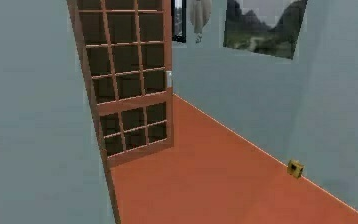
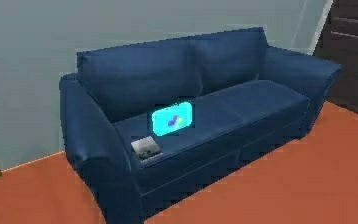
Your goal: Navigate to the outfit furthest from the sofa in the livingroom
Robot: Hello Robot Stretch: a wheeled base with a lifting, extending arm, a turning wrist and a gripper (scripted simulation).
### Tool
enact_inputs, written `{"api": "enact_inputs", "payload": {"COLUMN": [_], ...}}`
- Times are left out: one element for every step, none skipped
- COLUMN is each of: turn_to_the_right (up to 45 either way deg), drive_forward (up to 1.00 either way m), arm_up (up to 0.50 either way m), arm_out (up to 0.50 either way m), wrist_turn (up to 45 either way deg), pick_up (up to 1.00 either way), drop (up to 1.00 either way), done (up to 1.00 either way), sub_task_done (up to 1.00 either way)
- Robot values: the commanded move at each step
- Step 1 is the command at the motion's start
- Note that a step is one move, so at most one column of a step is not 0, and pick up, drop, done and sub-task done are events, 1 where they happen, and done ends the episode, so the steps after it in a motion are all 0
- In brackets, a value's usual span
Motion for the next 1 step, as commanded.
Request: {"api": "enact_inputs", "payload": {"turn_to_the_right": [45.0], "drive_forward": [0.0], "arm_up": [0.0], "arm_out": [0.0], "wrist_turn": [0.0], "pick_up": [0.0], "drop": [0.0], "done": [0.0], "sub_task_done": [0.0]}}
